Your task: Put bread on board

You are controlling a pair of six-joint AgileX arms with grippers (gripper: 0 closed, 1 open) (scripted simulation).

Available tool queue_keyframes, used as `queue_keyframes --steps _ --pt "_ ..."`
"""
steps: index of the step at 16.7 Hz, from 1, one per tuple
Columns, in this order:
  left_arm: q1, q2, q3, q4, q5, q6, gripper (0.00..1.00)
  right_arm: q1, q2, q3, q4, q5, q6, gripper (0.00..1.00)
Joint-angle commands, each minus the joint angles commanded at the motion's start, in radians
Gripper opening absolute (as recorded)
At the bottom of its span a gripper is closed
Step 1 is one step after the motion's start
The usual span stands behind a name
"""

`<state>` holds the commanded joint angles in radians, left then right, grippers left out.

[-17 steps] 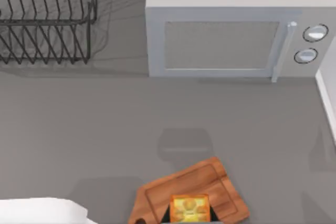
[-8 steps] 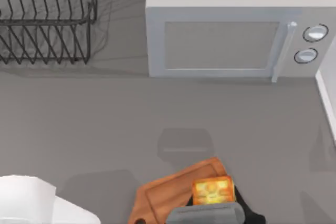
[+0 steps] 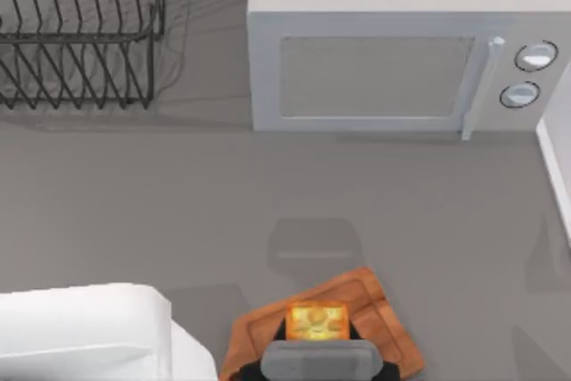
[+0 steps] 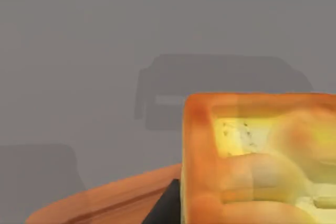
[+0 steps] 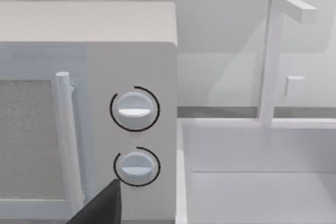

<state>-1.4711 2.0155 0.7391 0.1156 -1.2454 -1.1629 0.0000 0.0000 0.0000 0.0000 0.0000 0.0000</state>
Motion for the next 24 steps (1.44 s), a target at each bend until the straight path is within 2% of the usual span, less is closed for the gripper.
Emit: queue_keyframes --steps 5,18,24 --pt "0.002 0.006 -0.006 0.001 0.002 0.006 0.0 0.0 0.0 0.0 0.0 0.0 0.0 1.0" --pt "0.002 0.006 -0.006 0.001 0.002 0.006 0.98 0.0 0.0 0.0 0.0 0.0 0.0 1.0" --pt "0.002 0.006 -0.006 0.001 0.002 0.006 1.0 0.0 0.0 0.0 0.0 0.0 0.0 1.0"
